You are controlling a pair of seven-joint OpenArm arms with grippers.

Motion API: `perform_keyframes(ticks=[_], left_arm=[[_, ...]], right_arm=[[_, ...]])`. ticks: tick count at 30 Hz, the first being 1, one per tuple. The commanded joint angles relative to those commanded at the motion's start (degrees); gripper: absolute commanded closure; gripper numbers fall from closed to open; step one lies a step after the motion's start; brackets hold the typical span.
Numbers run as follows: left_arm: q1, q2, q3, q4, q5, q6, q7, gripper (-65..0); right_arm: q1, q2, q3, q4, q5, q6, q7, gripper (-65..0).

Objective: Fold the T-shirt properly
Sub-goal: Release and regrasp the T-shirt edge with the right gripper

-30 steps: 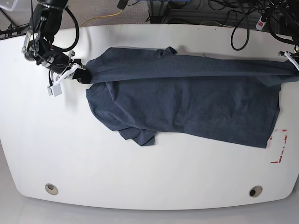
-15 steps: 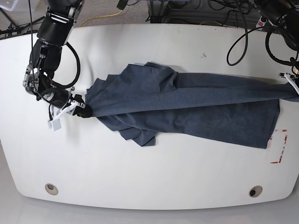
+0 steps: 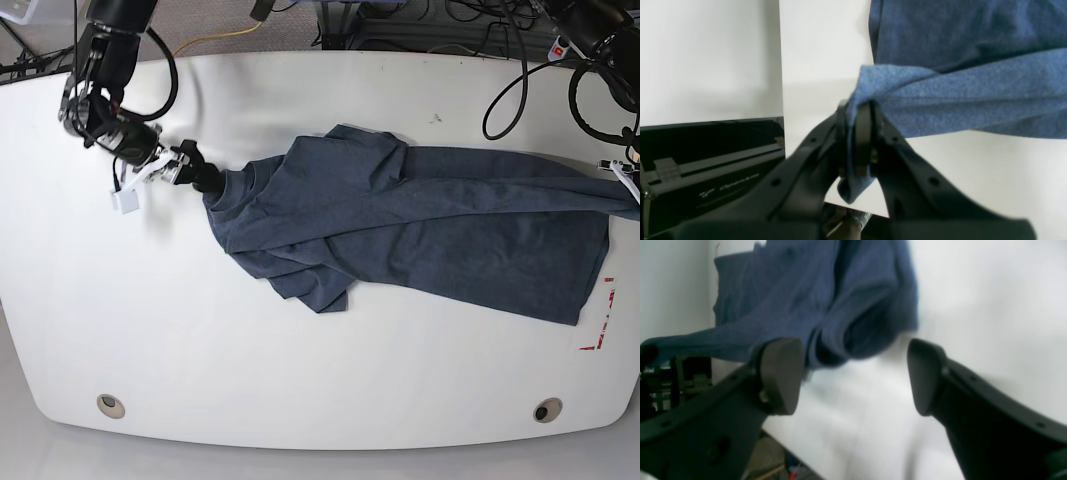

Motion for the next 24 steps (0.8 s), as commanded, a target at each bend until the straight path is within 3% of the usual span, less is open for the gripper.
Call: perform_keyframes(ticks=[4, 12, 24], left_arm=[[0.18, 0.0, 0.0, 0.0, 0.0, 0.0, 0.0, 0.0], [0.44, 0.0, 1.23, 0.0, 0.0, 0.0, 0.0, 0.0], [0.44, 0.0, 1.32, 0.0, 0.0, 0.0, 0.0, 0.0]], right_arm=[[-2.02, -1.85, -4.13, 0.44, -0.79, -0.09, 0.35, -47.1], [0.88, -5.54, -6.86, 0.44, -9.58, -0.09, 0.44, -47.1], [1.67, -8.35, -15.12, 0.35, -9.85, -0.09, -0.44, -47.1]])
